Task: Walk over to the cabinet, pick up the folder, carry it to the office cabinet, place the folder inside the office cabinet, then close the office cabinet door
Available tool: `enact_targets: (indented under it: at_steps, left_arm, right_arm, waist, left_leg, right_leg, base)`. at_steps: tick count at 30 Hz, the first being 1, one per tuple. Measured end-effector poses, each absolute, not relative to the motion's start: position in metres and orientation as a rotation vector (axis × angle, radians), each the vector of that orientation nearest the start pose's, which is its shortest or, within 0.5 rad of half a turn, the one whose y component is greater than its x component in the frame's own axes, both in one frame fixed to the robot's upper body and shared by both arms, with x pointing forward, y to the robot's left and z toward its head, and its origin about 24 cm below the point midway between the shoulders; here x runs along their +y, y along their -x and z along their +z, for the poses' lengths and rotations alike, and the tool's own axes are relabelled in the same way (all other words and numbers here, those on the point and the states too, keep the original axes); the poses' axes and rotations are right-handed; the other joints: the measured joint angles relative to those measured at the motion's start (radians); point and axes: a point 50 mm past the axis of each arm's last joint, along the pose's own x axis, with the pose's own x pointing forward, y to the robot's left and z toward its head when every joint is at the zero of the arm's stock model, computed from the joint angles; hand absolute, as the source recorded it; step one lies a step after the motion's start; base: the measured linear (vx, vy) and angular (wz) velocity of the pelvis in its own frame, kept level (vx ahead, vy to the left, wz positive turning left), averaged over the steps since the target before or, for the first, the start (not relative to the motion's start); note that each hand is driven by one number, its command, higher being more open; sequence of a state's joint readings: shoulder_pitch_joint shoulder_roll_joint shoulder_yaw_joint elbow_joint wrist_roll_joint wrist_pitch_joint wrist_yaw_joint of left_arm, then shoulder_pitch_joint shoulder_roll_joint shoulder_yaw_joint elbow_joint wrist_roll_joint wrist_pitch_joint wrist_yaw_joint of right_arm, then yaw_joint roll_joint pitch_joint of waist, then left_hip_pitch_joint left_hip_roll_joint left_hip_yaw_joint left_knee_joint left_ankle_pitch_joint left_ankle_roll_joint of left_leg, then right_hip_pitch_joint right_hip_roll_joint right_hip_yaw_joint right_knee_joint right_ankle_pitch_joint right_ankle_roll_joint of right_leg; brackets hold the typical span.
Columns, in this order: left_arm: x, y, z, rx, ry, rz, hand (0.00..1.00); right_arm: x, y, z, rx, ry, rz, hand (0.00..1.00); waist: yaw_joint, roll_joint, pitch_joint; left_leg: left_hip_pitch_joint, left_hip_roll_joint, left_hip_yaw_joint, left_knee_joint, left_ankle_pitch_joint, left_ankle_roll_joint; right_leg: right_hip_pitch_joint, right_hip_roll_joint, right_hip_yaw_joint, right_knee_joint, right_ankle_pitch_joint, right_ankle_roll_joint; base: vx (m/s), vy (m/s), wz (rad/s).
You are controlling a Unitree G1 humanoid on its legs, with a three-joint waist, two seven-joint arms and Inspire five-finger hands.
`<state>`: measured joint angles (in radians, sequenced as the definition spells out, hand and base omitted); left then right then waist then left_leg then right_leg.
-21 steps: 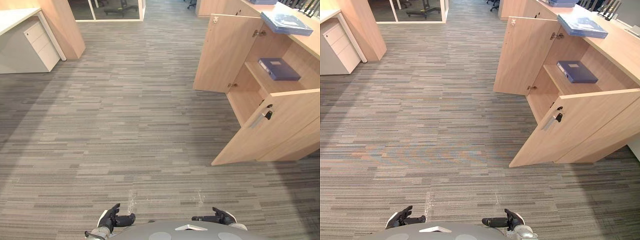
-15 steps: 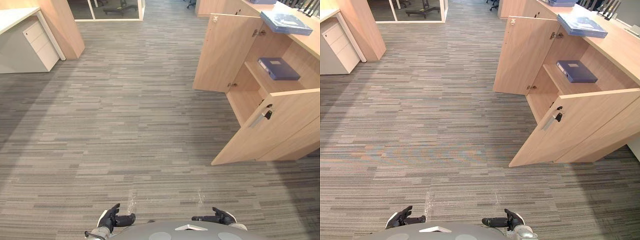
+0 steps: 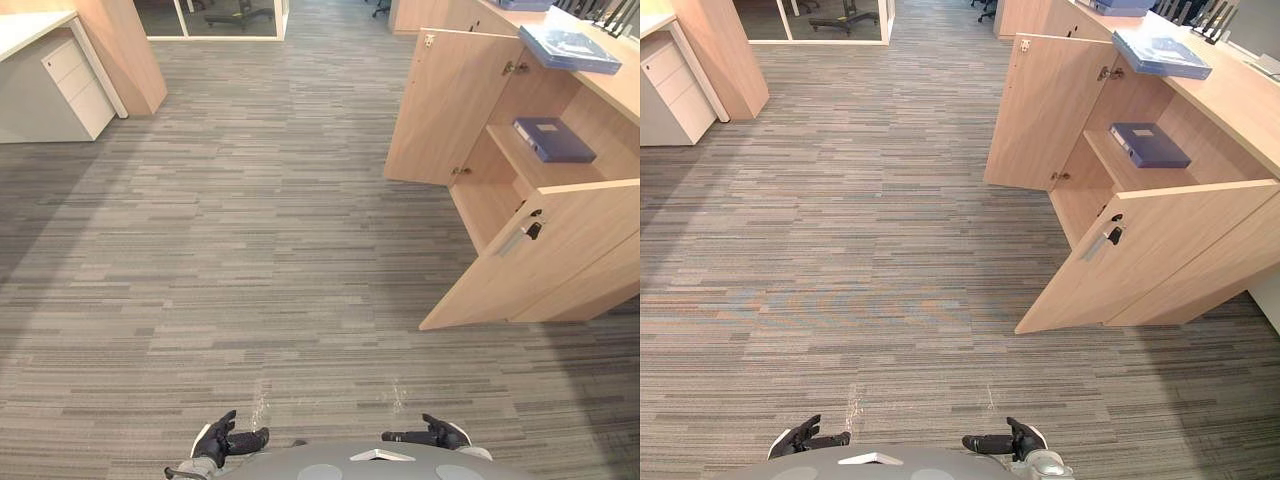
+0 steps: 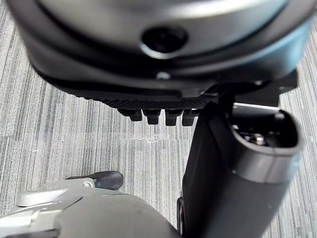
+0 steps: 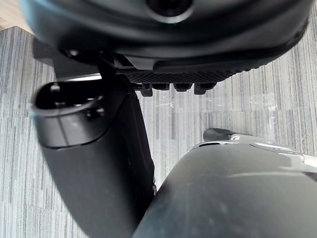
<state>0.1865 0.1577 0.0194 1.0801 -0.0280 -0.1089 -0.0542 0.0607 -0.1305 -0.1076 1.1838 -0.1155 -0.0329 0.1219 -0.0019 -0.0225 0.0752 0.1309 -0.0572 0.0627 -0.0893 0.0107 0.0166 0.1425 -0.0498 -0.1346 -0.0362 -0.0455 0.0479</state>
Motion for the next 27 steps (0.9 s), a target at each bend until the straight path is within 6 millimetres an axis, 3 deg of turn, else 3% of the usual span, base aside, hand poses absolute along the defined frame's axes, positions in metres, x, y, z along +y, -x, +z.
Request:
enact_targets:
  at_steps: [27]
  left_arm:
    - [0.2167,-0.0514,-0.1644,1.158,-0.067,0.114,1.0]
  right_arm:
    - [-0.2036,-0.0748,-0.1684,1.22,0.095,0.02,1.0]
  waist:
    - [-0.001,-0.01,-0.005]
  left_leg:
    - [0.012,0.0,-0.005,0.0,0.001,0.001]
  right_leg:
    - [0.015,0.0,-0.007,-0.001,0.0,0.0]
  base:
    - [0.0,0.0,0.0]
